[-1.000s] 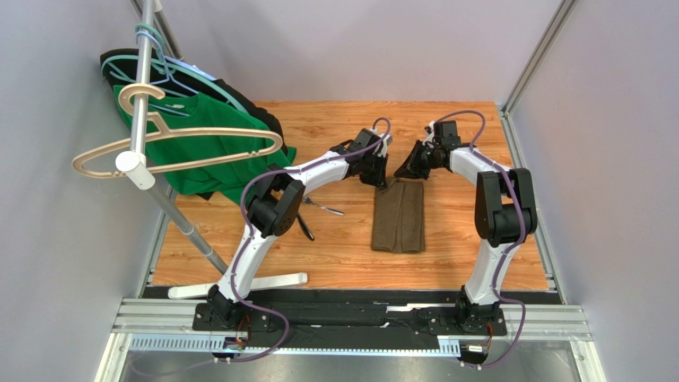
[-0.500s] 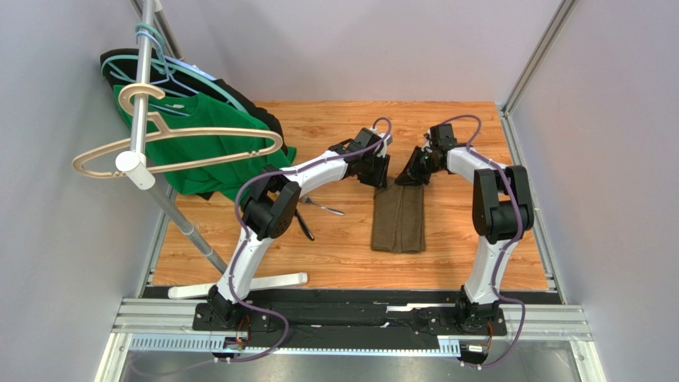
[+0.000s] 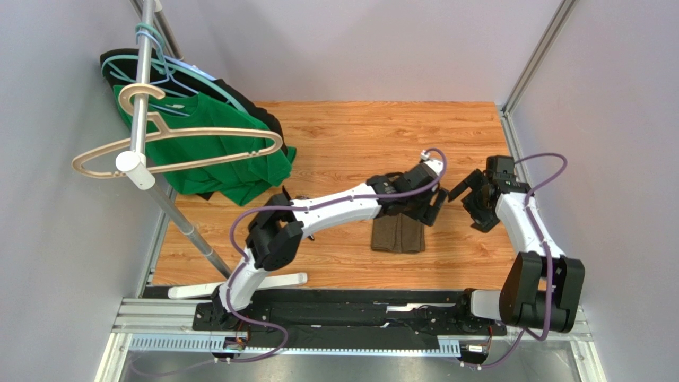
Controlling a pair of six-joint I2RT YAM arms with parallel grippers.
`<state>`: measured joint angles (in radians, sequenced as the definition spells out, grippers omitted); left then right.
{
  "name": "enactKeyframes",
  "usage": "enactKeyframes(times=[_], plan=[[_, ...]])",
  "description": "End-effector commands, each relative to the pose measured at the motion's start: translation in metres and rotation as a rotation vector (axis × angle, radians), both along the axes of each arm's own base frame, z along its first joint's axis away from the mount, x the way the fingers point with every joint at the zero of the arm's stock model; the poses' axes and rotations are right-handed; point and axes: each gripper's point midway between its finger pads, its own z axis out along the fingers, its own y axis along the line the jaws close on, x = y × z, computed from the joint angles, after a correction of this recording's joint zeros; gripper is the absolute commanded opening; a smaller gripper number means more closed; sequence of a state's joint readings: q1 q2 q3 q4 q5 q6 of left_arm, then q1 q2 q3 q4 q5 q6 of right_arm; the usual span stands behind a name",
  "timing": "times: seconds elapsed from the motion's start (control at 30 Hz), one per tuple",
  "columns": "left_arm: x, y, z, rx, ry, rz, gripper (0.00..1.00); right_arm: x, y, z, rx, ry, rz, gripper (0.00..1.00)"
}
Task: Fold the napkin into a case and place the utensils inside
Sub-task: Pick up the 2/3-rectangle-folded napkin from the center of the board.
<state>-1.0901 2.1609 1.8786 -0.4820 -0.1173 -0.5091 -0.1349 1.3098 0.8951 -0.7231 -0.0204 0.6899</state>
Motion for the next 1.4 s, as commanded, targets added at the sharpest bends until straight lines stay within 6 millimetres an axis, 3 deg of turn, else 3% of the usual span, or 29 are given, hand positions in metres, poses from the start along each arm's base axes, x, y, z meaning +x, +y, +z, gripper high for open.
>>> enactKeyframes(times=[0.0, 0.13, 0.37, 0.53, 0.73, 0.8, 0.87, 0.93, 1.0, 1.03, 1.1, 1.13, 1.2, 1.23, 1.3, 1.37], plan=[[0.011, -0.002, -0.032, 0.109, 0.001, 0.102, 0.80, -0.020, -0.039, 0.021, -0.126, -0.034, -0.220, 1.00], [0.010, -0.004, -0.051, 0.165, -0.027, 0.124, 0.81, -0.024, -0.048, 0.026, -0.107, -0.077, -0.284, 1.00], [0.010, -0.003, -0.082, 0.224, -0.008, 0.142, 0.75, -0.016, -0.042, 0.024, -0.086, -0.117, -0.220, 0.98], [0.000, -0.009, -0.088, 0.213, 0.029, 0.120, 0.76, -0.002, -0.022, 0.011, -0.002, -0.133, -0.093, 0.93], [-0.013, -0.011, -0.081, 0.171, 0.070, 0.081, 0.78, 0.004, -0.005, -0.008, 0.083, -0.076, 0.003, 0.90], [-0.018, -0.015, -0.080, 0.151, 0.085, 0.059, 0.73, 0.007, 0.005, -0.010, 0.131, -0.080, 0.036, 0.88], [-0.019, -0.015, -0.081, 0.148, 0.089, 0.045, 0.61, 0.013, 0.010, -0.009, 0.140, -0.098, 0.083, 0.88], [-0.022, -0.011, -0.085, 0.145, 0.118, 0.029, 0.38, 0.016, 0.015, -0.012, 0.160, -0.104, 0.122, 0.88], [-0.025, -0.018, -0.067, 0.065, 0.141, -0.003, 0.25, 0.023, 0.027, -0.009, 0.211, -0.152, 0.191, 0.86], [-0.028, -0.010, -0.074, 0.069, 0.162, -0.007, 0.13, 0.025, 0.032, -0.008, 0.234, -0.171, 0.213, 0.86], [-0.033, -0.015, -0.051, -0.018, 0.182, -0.055, 0.10, 0.030, 0.046, -0.003, 0.292, -0.224, 0.280, 0.84], [-0.033, -0.006, -0.057, -0.013, 0.201, -0.057, 0.09, 0.031, 0.050, -0.007, 0.300, -0.215, 0.295, 0.84], [-0.036, -0.006, -0.041, -0.074, 0.214, -0.103, 0.05, 0.039, 0.058, -0.002, 0.310, -0.255, 0.333, 0.85], [-0.035, 0.003, -0.048, -0.072, 0.235, -0.099, 0.04, 0.040, 0.064, -0.003, 0.311, -0.251, 0.353, 0.85], [-0.037, 0.002, -0.032, -0.140, 0.245, -0.133, 0.03, 0.044, 0.068, -0.006, 0.316, -0.245, 0.372, 0.85], [-0.036, 0.011, -0.031, -0.157, 0.259, -0.129, 0.01, 0.043, 0.076, -0.013, 0.339, -0.222, 0.405, 0.84]])
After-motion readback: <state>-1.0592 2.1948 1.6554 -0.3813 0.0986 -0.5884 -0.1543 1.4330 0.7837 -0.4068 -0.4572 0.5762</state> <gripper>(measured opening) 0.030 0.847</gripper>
